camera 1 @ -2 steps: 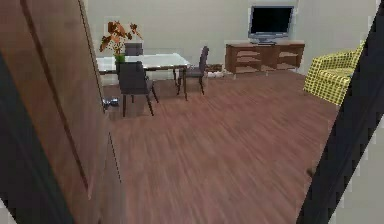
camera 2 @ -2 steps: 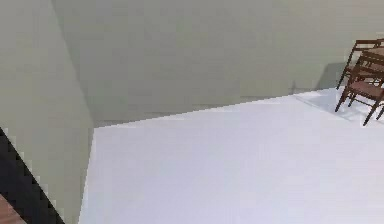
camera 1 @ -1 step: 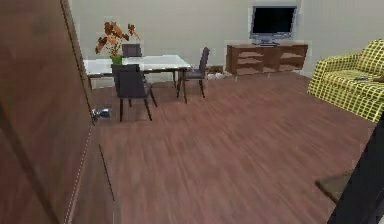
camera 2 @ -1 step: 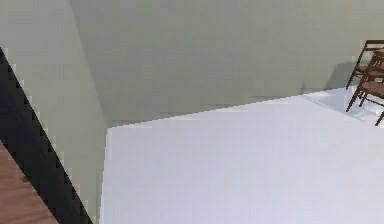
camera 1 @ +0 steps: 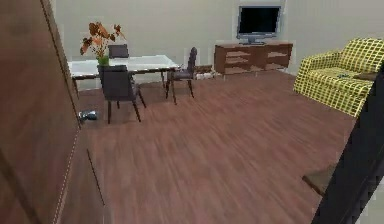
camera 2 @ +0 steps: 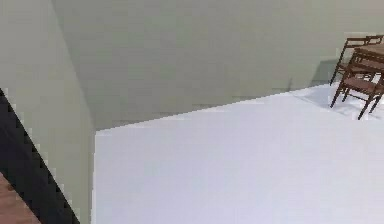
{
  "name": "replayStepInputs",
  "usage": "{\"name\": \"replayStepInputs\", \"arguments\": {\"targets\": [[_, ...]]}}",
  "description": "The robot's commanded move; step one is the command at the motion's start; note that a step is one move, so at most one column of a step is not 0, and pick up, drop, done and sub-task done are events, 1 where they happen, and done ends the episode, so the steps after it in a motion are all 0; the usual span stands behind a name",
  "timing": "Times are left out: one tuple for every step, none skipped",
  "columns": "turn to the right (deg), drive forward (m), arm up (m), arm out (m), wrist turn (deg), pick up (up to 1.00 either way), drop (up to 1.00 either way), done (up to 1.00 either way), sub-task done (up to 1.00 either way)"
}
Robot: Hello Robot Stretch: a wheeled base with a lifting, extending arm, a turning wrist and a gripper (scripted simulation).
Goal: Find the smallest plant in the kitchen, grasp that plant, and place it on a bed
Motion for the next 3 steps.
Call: {"name": "replayStepInputs", "arguments": {"targets": [[0.0, 1.00, 0.00, 0.00, 0.0, 0.00, 0.00, 0.00, 0.00], [45.0, 0.00, 0.00, 0.00, 0.0, 0.00, 0.00, 0.00, 0.00], [9.0, 0.00, 0.00, 0.00, 0.0, 0.00, 0.00, 0.00, 0.00]]}}
